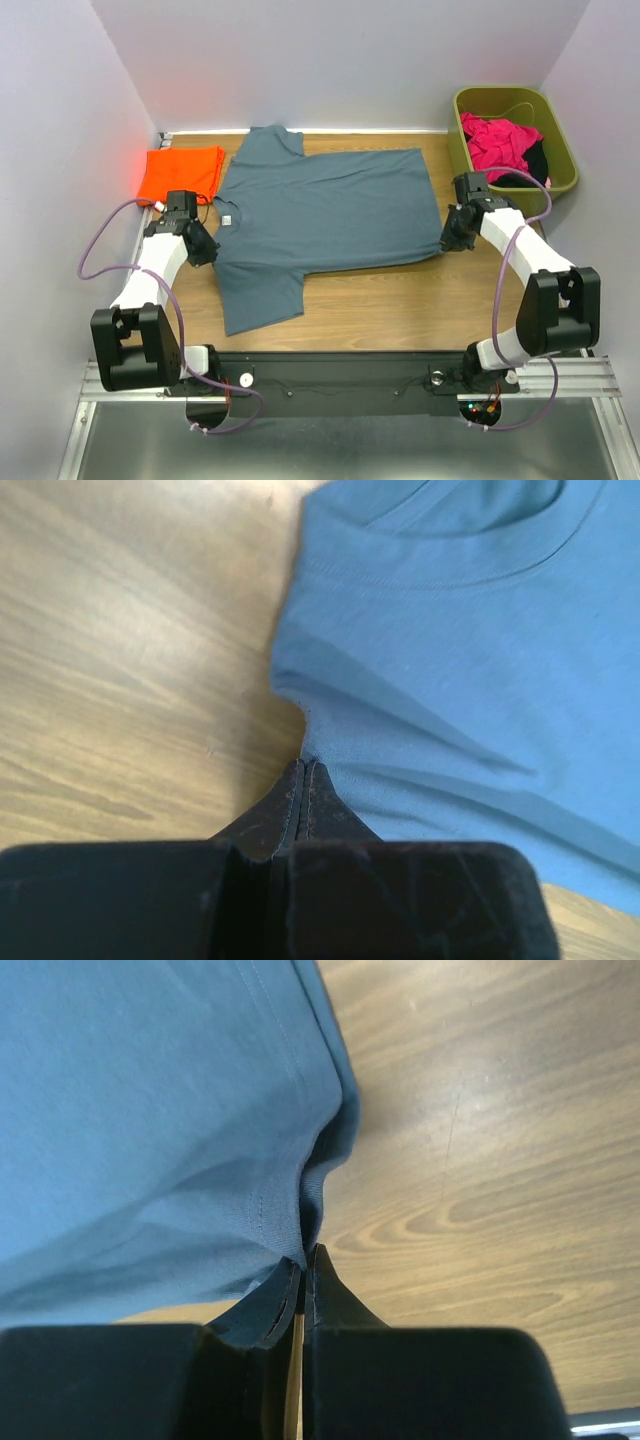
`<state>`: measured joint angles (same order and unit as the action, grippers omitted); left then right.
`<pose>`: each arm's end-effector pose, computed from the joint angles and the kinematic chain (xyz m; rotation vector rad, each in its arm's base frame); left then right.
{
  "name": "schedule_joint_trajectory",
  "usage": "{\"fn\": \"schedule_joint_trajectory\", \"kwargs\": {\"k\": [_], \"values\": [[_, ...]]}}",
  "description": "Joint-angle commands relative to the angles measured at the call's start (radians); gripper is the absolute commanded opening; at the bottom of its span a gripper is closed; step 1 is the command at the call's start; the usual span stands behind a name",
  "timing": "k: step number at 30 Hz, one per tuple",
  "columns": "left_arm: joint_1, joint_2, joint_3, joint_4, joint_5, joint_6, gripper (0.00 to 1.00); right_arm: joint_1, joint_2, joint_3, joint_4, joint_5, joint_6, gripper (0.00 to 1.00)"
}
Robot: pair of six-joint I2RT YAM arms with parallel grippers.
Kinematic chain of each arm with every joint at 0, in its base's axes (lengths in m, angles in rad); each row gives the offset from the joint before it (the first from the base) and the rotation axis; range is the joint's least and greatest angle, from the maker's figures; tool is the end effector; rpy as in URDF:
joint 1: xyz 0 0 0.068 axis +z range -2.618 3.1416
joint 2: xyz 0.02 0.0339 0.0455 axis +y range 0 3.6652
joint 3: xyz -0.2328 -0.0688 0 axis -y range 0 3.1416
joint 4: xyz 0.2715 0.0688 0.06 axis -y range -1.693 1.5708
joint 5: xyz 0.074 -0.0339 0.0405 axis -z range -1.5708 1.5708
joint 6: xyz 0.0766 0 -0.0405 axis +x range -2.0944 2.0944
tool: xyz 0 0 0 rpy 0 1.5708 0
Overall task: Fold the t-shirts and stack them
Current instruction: Fold the tshirt
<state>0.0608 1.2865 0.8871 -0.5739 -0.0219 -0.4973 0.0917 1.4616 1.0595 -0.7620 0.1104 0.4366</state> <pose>0.3122 0.0207 0.1622 -0.7106 2.4490 -0.1428 0.3267 0.0216 0.1560 0.4974 2.6751 0.0014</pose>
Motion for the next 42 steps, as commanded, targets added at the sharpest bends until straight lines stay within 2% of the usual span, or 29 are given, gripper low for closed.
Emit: {"fn": "schedule_joint_trajectory", "kwargs": {"k": [1,12,27,42], "values": [[0.005,0.014,0.076,0.009,-0.010,0.017,0.00,-0.007,0.025,0.068,0.003,0.044,-0.027,0.01],[0.007,0.066,0.128,0.031,-0.004,0.006,0.00,-0.012,0.103,0.140,0.026,0.063,-0.033,0.01],[0.005,0.241,0.249,0.074,-0.003,0.039,0.00,-0.021,0.200,0.157,0.075,0.090,-0.018,0.02],[0.004,0.321,0.266,0.120,-0.013,0.054,0.00,-0.030,0.256,0.174,0.113,0.106,0.007,0.06]]}}
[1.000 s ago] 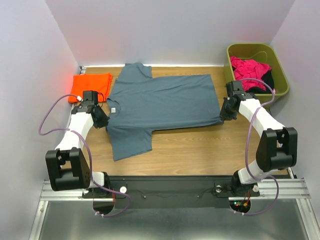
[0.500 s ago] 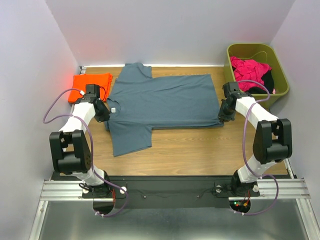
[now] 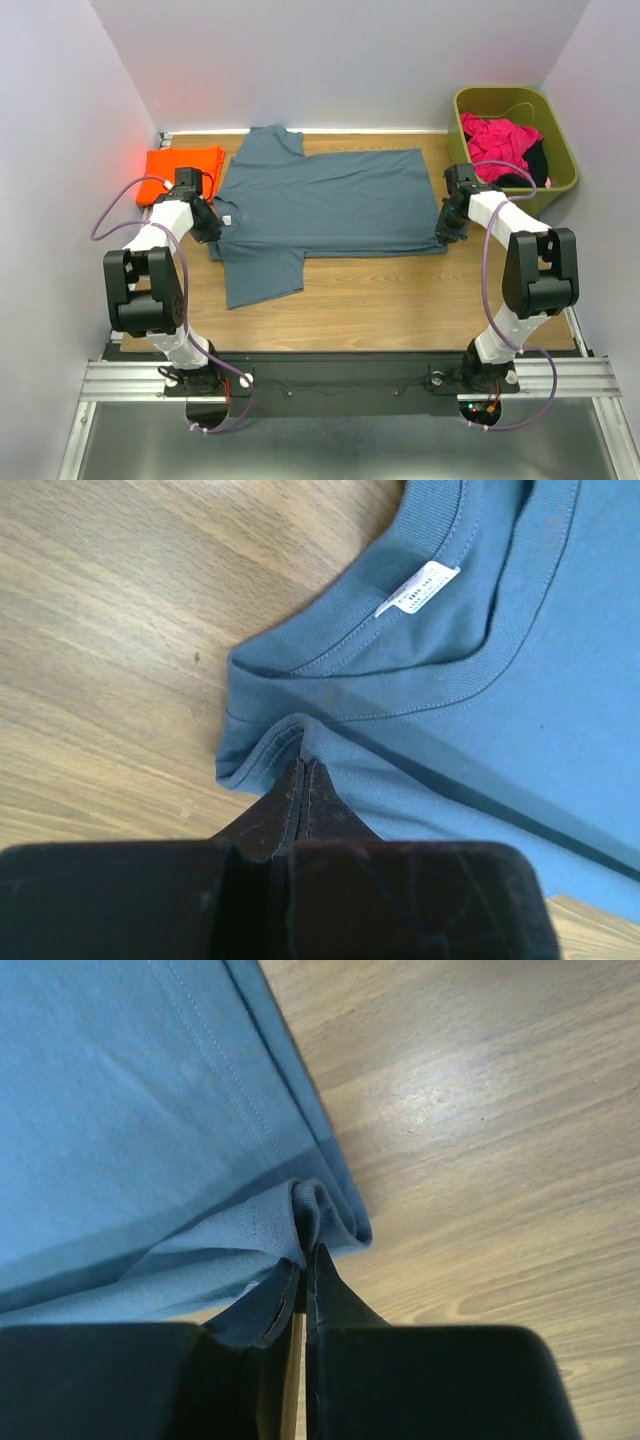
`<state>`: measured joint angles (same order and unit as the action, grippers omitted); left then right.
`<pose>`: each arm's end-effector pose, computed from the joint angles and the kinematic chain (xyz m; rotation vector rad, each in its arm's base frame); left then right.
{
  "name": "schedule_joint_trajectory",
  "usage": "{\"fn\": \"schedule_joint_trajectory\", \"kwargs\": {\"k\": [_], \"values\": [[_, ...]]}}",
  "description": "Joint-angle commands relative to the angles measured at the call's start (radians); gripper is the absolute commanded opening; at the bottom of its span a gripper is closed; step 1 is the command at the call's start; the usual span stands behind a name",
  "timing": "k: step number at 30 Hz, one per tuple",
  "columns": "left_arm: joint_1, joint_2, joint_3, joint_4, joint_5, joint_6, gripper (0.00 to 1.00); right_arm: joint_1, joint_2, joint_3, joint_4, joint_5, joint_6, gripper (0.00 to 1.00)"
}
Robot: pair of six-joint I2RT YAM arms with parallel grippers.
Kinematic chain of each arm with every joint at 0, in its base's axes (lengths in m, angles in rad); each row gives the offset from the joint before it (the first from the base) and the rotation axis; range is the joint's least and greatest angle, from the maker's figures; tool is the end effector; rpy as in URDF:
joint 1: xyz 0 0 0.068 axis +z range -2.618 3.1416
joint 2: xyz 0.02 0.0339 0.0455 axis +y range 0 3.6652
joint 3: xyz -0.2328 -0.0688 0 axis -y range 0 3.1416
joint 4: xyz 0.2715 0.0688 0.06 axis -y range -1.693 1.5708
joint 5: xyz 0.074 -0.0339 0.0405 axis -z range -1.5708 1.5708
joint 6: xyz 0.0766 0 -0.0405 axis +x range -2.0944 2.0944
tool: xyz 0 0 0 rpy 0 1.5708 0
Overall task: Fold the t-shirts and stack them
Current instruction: Fold the tshirt
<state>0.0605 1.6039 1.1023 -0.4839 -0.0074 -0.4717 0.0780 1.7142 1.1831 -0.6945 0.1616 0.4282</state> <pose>0.3771 0.0234 0.1427 -0.6768 2.4722 -0.1484 0.3682 0.0164 0.1174 0.5203 2.7171 -0.0961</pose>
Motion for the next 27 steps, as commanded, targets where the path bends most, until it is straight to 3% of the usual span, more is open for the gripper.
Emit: {"fn": "schedule_joint_trajectory", "kwargs": {"k": [1,20,27], "values": [[0.004,0.005,0.054,0.030,-0.028,0.030,0.00,-0.017,0.002,0.053,0.044,0.053,0.017,0.06],[0.002,0.036,0.064,0.065,-0.040,0.024,0.00,-0.026,0.024,0.085,0.079,0.082,0.034,0.06],[0.001,0.065,0.059,0.110,-0.042,0.013,0.00,-0.024,0.067,0.087,0.105,0.073,0.041,0.12]]}}
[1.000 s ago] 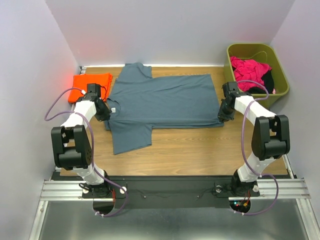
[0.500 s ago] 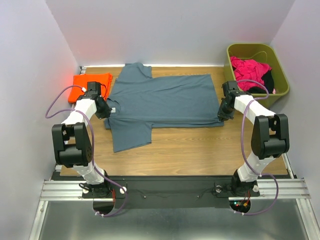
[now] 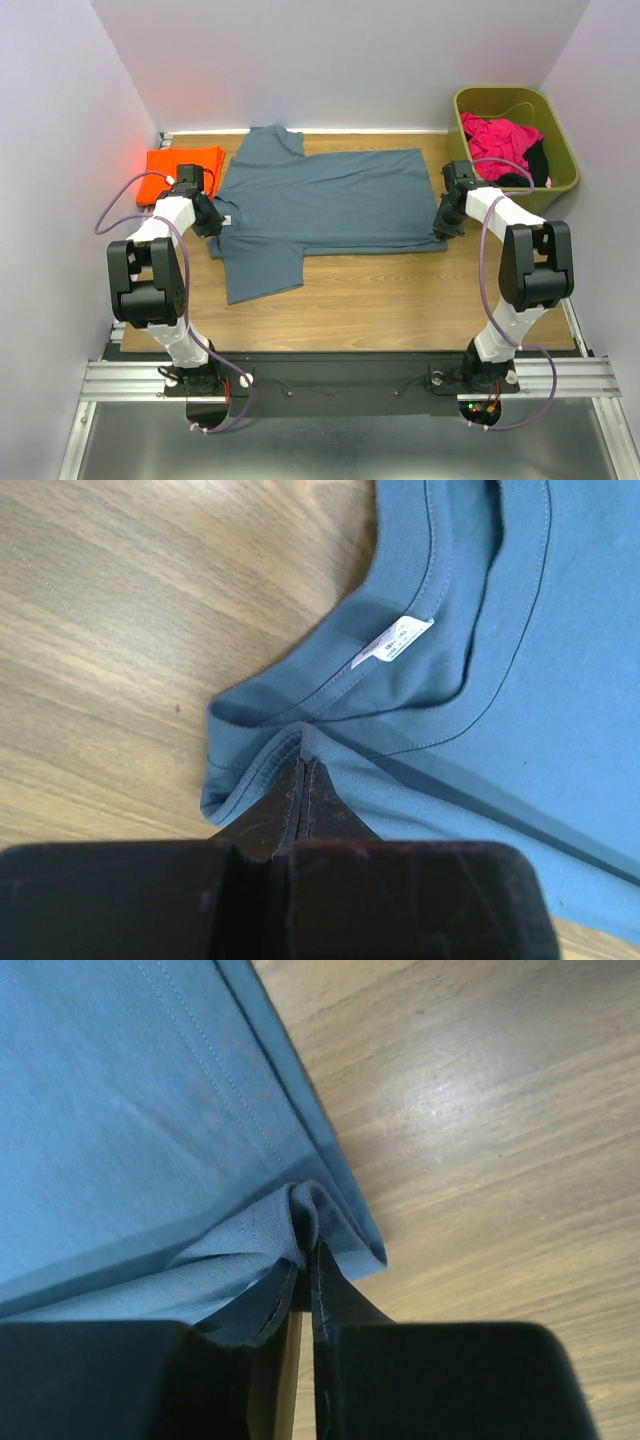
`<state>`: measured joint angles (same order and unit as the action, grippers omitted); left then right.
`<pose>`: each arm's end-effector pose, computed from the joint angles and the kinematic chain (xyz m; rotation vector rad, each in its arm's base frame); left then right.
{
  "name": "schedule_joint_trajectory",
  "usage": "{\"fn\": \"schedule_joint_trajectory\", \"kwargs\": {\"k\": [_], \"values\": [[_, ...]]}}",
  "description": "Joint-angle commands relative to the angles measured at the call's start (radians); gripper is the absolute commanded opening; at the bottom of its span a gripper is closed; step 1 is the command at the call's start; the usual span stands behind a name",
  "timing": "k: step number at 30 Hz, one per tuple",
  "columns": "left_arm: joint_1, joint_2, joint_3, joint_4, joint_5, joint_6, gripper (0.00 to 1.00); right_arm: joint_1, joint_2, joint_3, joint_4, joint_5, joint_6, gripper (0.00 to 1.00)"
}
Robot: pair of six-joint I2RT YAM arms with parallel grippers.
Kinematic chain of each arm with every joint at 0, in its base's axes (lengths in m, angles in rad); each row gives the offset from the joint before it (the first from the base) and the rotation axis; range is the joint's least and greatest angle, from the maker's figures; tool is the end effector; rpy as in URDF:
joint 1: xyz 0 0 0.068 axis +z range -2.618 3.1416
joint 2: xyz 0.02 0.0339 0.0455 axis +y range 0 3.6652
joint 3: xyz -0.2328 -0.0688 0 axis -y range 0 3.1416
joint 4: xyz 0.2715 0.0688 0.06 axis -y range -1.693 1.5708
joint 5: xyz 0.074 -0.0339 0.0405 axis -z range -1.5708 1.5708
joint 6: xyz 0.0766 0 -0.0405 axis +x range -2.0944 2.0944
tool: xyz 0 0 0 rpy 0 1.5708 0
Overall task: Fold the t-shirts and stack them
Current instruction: Fold the tshirt
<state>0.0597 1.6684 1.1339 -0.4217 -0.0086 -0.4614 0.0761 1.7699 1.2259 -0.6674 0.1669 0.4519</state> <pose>0.3930 0.0241 0.1355 -0.6560 2.4472 -0.1497 0.3819 0.0164 0.1125 0.5549 2.6944 -0.0917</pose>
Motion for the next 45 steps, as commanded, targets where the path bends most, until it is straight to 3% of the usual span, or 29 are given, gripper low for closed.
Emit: {"fn": "schedule_joint_trajectory", "kwargs": {"k": [1,5,8,9,13,14,19,25,31,34,40,45], "values": [[0.002,0.002,0.023,0.054,-0.042,0.003,0.00,-0.024,0.017,0.044,0.081,0.069,0.019,0.13],[0.000,0.010,0.020,0.086,-0.045,0.004,0.05,-0.024,0.031,0.041,0.092,0.066,0.022,0.18],[-0.004,-0.012,0.024,0.098,-0.042,0.013,0.26,-0.024,0.010,0.040,0.094,0.057,0.019,0.29],[-0.008,-0.021,0.027,0.100,-0.042,0.013,0.37,-0.024,0.000,0.041,0.094,0.051,0.018,0.30],[-0.024,-0.096,0.023,0.106,-0.069,0.026,0.73,-0.021,-0.076,0.040,0.098,0.017,-0.001,0.51],[-0.035,-0.140,0.018,0.101,-0.080,0.029,0.77,-0.021,-0.113,0.034,0.098,0.002,-0.007,0.54],[-0.106,-0.295,-0.058,0.045,-0.231,0.006,0.77,-0.016,-0.237,-0.019,0.101,-0.084,-0.018,0.60],[-0.190,-0.415,-0.233,-0.061,-0.222,-0.042,0.81,0.045,-0.375,-0.107,0.101,-0.259,-0.038,0.67],[-0.262,-0.444,-0.368,-0.080,-0.168,-0.111,0.84,0.267,-0.389,-0.181,0.137,-0.345,0.008,0.67],[-0.267,-0.444,-0.391,-0.054,-0.157,-0.121,0.84,0.326,-0.366,-0.192,0.175,-0.324,0.048,0.67],[-0.267,-0.444,-0.364,-0.028,-0.163,-0.102,0.81,0.326,-0.317,-0.163,0.187,-0.110,0.010,0.61],[-0.267,-0.426,-0.394,-0.014,-0.159,-0.111,0.81,0.326,-0.253,-0.106,0.193,-0.202,-0.004,0.60]]}}
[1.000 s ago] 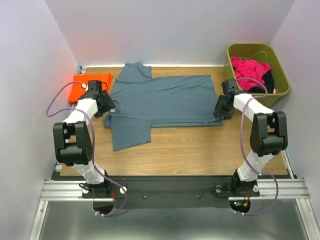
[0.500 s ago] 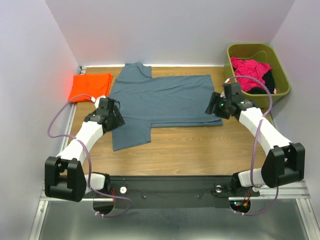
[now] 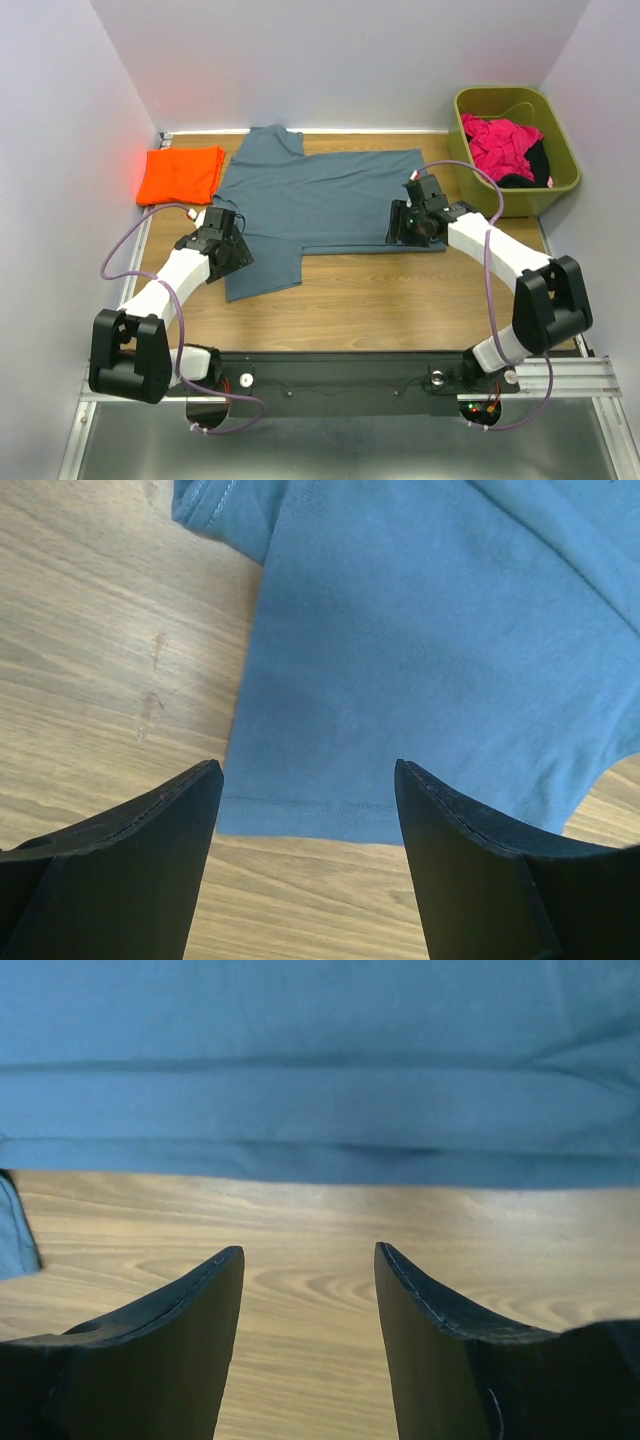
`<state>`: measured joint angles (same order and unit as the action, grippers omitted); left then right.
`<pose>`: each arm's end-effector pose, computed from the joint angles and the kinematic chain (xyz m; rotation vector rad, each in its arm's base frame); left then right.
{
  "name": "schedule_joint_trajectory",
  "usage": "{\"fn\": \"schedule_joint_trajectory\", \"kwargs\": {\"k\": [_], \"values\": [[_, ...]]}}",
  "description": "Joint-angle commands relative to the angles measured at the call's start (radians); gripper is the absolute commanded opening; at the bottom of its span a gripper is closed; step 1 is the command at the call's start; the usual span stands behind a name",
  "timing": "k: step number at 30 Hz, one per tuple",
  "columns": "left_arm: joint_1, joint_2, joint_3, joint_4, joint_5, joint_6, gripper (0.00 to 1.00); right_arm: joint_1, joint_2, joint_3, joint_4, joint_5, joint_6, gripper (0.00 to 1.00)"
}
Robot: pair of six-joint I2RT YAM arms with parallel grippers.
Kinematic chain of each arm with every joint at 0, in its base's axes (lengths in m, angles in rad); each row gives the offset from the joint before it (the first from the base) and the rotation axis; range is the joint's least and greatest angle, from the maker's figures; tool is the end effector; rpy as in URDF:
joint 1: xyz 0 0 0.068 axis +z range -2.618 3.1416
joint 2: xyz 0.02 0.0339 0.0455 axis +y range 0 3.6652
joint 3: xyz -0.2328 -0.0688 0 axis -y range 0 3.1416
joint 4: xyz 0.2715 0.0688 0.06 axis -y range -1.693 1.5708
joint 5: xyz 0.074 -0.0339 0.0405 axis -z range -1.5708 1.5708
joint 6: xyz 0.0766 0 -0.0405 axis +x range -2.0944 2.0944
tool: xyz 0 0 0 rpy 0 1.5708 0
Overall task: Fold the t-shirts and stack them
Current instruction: Fold the tshirt
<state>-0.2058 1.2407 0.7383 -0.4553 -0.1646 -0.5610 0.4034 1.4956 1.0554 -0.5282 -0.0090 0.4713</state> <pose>0.2937 -0.0485 0.1333 -0.5083 2.4608 -0.1053 0.3299 0.1416 0.1601 0.0839 2.5762 0.3496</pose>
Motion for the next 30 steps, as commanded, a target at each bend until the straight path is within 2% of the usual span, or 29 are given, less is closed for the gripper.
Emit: {"fn": "schedule_joint_trajectory", "kwargs": {"k": [1,8,13,18,23,30], "values": [[-0.001,0.009,-0.014,0.020,-0.003,-0.014,0.81,-0.002,0.041,0.075,0.057,-0.089,-0.019,0.60],[-0.001,0.072,-0.054,0.036,-0.001,-0.028,0.79,0.069,0.107,0.103,0.072,-0.152,0.021,0.60],[0.000,0.091,-0.062,0.012,-0.018,-0.040,0.67,0.207,0.173,0.169,0.091,-0.160,0.075,0.59],[-0.001,0.117,-0.062,-0.008,-0.027,-0.050,0.63,0.331,0.276,0.251,0.097,-0.111,0.127,0.55],[-0.006,0.163,-0.053,-0.020,-0.024,-0.046,0.53,0.442,0.385,0.346,0.100,-0.065,0.159,0.51],[-0.012,0.172,-0.053,-0.020,-0.024,-0.046,0.42,0.486,0.483,0.388,0.100,-0.066,0.182,0.50]]}}
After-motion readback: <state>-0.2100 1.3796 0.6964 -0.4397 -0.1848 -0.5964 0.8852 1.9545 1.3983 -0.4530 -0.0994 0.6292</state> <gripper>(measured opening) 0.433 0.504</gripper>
